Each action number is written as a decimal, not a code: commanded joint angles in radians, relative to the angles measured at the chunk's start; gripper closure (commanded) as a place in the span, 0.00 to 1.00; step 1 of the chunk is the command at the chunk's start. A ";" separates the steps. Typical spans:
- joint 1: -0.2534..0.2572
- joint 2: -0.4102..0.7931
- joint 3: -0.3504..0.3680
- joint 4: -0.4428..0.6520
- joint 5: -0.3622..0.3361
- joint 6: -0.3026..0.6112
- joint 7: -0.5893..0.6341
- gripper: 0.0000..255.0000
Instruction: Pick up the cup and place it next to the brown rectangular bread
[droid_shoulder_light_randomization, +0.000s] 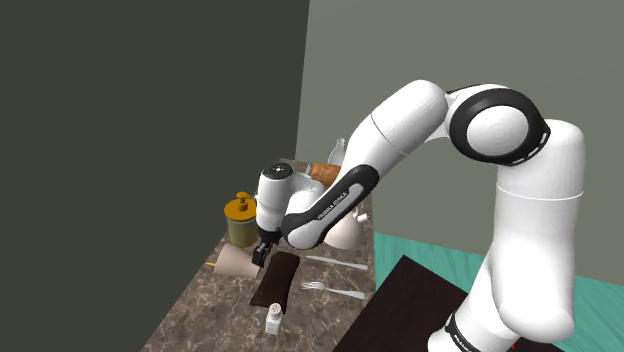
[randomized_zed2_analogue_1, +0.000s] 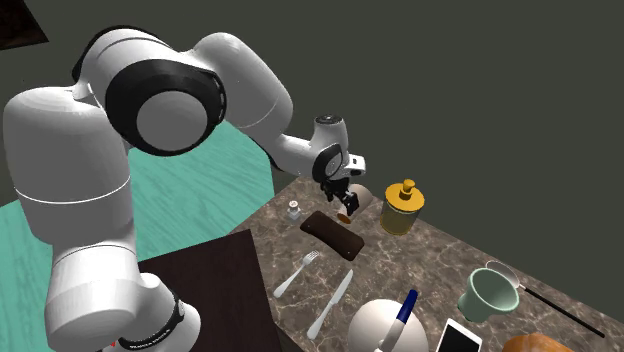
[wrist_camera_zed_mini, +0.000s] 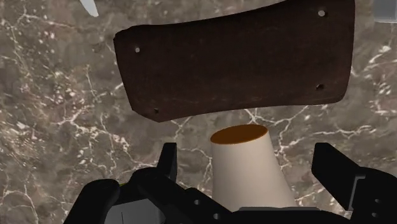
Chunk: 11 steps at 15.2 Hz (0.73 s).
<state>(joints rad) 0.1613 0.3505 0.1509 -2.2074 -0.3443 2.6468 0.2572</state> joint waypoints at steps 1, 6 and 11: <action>0.034 0.100 -0.023 0.067 -0.055 0.030 0.035 0.00; 0.065 0.201 -0.052 0.133 -0.093 0.066 0.057 0.00; 0.075 0.262 -0.072 0.160 -0.111 0.100 0.070 0.00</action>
<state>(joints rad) 0.2349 0.6016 0.0826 -2.0514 -0.4516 2.7399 0.3255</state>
